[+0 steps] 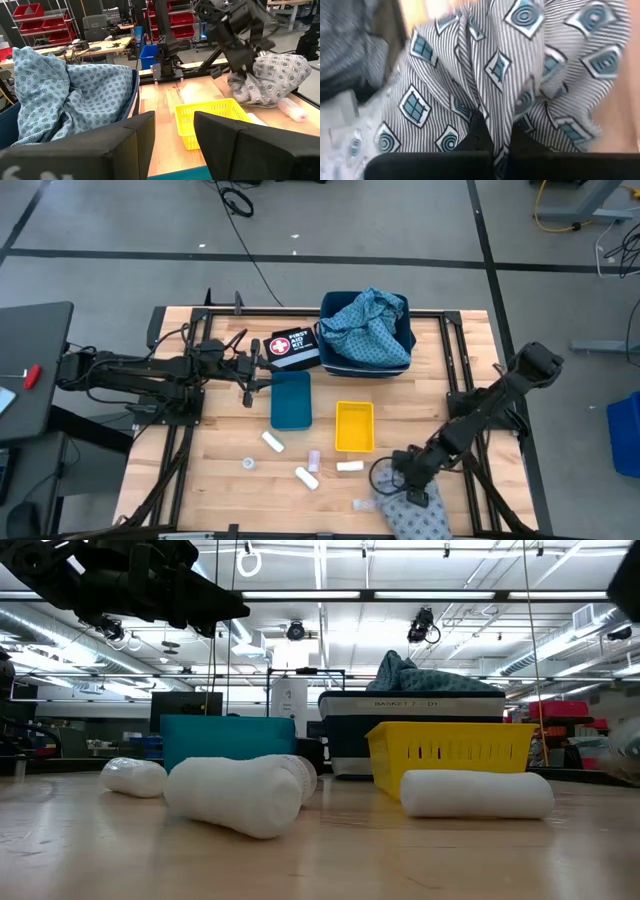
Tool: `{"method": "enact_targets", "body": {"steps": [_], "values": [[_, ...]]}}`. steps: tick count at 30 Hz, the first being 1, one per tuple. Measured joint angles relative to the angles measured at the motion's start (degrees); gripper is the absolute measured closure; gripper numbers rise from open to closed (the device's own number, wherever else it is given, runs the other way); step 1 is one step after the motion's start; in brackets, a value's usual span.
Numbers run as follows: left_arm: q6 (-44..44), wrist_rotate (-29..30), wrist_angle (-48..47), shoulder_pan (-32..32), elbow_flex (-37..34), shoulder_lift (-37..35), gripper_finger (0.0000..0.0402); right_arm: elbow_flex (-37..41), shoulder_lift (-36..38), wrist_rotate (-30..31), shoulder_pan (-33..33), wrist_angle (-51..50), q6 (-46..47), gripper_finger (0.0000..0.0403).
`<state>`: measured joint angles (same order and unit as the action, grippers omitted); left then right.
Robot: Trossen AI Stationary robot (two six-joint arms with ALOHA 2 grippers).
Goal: Pick & place medical supplies in basket/bin
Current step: Put the light gray patient gown into the blue laundry bin
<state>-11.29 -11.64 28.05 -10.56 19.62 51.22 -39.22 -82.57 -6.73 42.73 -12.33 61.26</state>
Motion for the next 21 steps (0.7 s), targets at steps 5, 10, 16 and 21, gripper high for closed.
{"method": "enact_targets", "body": {"steps": [5, 10, 16, 21], "values": [[0.15, 0.0, 0.01, 0.02, 0.0, 0.0, 0.0259, 0.0, 4.13, 11.75, 3.22, 1.28, -0.46, 0.0401], [0.17, 0.0, 0.02, 0.02, 0.0, 0.0, 0.0259, 0.0, 6.72, 22.04, 6.42, 1.41, -2.19, 0.0402], [0.2, 0.0, 0.05, 0.02, 0.0, 0.02, 0.0259, 0.0, 7.79, 29.35, 9.19, 3.19, -4.16, 0.0402], [0.37, 0.0, 0.14, 0.08, 0.02, 0.01, 0.0259, 0.0, 8.01, 35.03, 10.94, 6.82, -7.82, 0.0403]]}}
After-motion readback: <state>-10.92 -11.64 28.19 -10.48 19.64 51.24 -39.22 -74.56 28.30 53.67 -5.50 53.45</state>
